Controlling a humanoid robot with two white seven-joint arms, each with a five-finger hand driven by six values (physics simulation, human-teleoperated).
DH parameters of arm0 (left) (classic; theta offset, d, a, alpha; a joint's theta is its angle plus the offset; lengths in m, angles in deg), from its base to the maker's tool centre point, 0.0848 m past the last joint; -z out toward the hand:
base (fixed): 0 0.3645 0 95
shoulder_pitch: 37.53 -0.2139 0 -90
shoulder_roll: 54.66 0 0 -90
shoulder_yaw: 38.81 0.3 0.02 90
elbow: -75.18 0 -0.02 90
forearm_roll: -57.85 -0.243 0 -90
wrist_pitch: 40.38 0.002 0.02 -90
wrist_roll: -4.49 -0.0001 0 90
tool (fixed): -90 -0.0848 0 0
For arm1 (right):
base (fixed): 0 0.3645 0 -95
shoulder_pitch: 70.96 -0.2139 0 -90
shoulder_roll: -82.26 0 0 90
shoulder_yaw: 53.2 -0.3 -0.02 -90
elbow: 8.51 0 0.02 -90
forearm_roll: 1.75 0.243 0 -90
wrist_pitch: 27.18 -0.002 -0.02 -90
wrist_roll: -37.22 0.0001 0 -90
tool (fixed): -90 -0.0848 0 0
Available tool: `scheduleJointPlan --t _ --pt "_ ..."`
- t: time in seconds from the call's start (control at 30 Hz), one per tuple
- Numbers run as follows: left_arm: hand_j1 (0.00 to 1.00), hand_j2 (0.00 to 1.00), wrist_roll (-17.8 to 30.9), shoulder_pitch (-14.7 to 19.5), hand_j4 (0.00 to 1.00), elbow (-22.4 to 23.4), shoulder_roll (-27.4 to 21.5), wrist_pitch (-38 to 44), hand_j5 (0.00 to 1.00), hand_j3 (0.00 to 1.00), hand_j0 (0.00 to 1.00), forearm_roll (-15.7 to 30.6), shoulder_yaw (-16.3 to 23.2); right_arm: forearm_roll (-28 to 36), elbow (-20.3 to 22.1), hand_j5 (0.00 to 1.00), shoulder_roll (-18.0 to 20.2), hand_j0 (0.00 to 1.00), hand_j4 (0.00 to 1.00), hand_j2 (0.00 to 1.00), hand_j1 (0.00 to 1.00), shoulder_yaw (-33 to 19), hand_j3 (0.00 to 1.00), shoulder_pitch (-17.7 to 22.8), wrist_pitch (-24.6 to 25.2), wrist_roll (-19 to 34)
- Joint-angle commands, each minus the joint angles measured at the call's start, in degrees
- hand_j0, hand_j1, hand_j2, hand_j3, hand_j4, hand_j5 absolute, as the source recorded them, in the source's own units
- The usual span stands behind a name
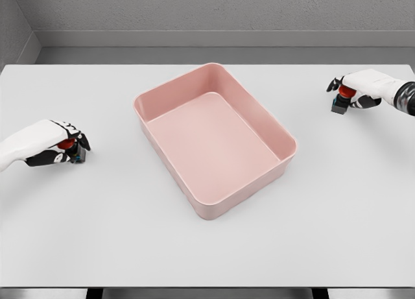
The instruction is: Put the industrial switch in the basket with both arms
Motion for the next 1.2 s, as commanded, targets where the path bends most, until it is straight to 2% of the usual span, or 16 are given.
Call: scheduleJointPlan --t 0.0,0.23,0.63,0.73,0.83,1.17 --pt "0.46 0.46 0.0 0.0 0.46 -0.7 -0.3 0.1 0.46 0.46 0.46 0.9 -0.1 0.2 0.0 0.60 0.1 0.60 0.60 0.60 0.60 -0.1 0.60 0.0 0.0 0.0" --pt "0.46 0.46 0.0 0.6 0.46 -1.0 -1.6 0.1 0.46 0.46 0.46 1.8 -0.2 0.2 0.1 0.55 0.2 0.55 0.55 0.55 0.55 -0.2 0.55 0.0 0.0 -0.1" --pt "0.46 0.46 0.0 2.0 0.46 -4.5 -3.9 0.1 0.46 0.46 0.46 5.1 -0.6 0.2 0.2 0.49 0.6 0.49 0.49 0.49 0.49 -0.6 0.49 -0.4 -0.6 0.0" --pt "0.46 0.46 0.0 2.4 0.46 -5.5 -3.9 0.1 0.46 0.46 0.46 5.2 -0.6 0.2 1.7 0.46 0.8 0.46 0.46 0.46 0.46 -0.7 0.46 -0.4 -0.7 0.0" --pt "0.46 0.46 0.0 2.5 0.46 -6.8 -4.0 0.1 0.46 0.46 0.46 5.2 -0.6 0.2 3.1 0.46 1.5 0.46 0.46 0.46 0.46 -0.8 0.46 -0.5 -0.8 0.7" --pt "0.44 0.44 0.0 3.1 0.44 -8.7 -3.9 0.1 0.44 0.44 0.44 5.2 -0.6 0.3 3.2 0.46 2.5 0.46 0.46 0.46 0.46 -0.9 0.46 -0.5 -1.9 1.1"
